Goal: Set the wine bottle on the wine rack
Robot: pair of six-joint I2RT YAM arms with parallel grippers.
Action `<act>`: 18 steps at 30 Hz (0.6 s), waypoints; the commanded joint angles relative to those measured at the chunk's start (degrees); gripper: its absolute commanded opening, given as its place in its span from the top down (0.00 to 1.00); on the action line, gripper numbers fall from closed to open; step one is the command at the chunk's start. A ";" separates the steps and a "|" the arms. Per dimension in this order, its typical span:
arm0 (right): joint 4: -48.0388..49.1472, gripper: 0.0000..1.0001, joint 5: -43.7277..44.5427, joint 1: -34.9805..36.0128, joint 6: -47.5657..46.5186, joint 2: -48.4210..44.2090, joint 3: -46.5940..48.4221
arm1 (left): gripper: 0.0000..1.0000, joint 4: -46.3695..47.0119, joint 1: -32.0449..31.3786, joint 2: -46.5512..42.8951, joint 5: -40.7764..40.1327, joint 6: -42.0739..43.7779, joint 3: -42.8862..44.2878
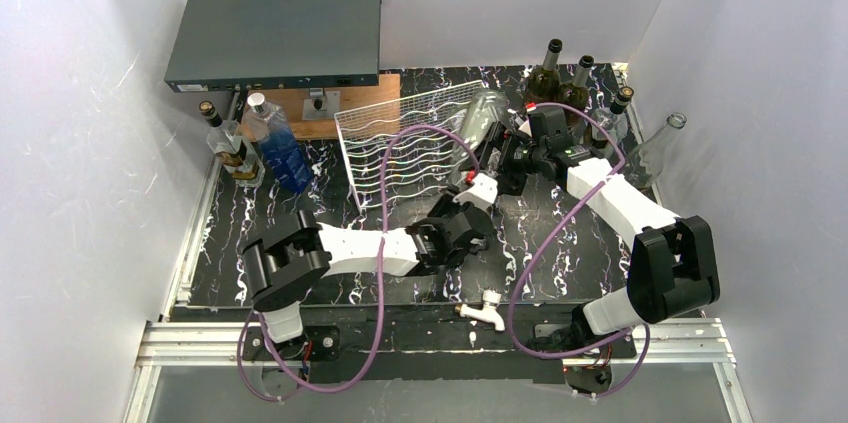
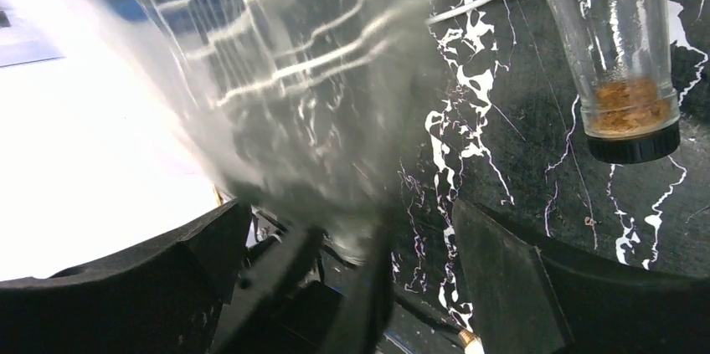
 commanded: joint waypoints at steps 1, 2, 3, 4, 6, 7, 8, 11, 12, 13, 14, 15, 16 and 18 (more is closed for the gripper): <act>1.22 0.00 0.22 -0.11 -2.54 -1.74 0.94 | 1.00 0.82 -2.64 2.37 10.03 -2.76 3.23; 0.93 0.00 0.43 -0.16 -3.03 -1.89 1.12 | 1.00 0.85 -2.72 2.51 10.01 -2.87 3.28; 0.55 0.00 0.61 -0.17 -3.63 -1.90 1.23 | 1.00 0.83 -2.66 2.53 9.95 -2.85 3.25; 0.12 0.00 0.94 -0.17 -4.18 -1.92 1.39 | 1.00 0.82 -2.72 2.42 9.99 -2.70 3.38; -0.50 0.00 1.22 -0.19 -5.42 -2.01 1.55 | 1.00 0.82 -2.73 1.92 10.14 -2.63 3.44; -0.74 0.00 1.87 -0.21 -5.85 -2.05 1.55 | 1.00 0.82 -2.73 1.70 10.60 -2.52 3.50; -0.68 0.00 2.40 -0.19 -6.24 -2.02 1.52 | 1.00 0.75 -2.70 1.54 10.72 -2.23 3.67; 0.96 0.00 2.17 0.06 -6.93 -1.07 1.83 | 1.00 0.73 -2.70 0.79 11.54 -2.43 4.48; 1.09 0.00 3.03 0.21 -7.47 -0.69 2.20 | 1.00 0.65 -2.73 0.49 12.05 -2.45 4.76; 1.03 0.00 4.41 0.52 -8.25 -0.15 2.58 | 1.00 0.45 -2.73 0.10 12.34 -2.50 5.06; 1.06 0.00 5.32 0.83 -9.11 0.53 3.06 | 1.00 0.13 -2.73 -0.32 12.65 -2.80 5.26; 1.06 0.00 5.77 1.39 -9.85 1.38 3.70 | 1.00 -0.26 -2.73 -0.85 12.80 -3.21 5.44; 0.87 0.00 6.72 2.52 -10.64 1.93 4.34 | 1.00 -0.69 -2.73 -1.36 13.10 -3.67 5.57; 1.63 0.00 10.36 5.48 -12.71 1.99 5.02 | 1.00 -1.66 -2.68 -2.51 14.52 -4.04 5.67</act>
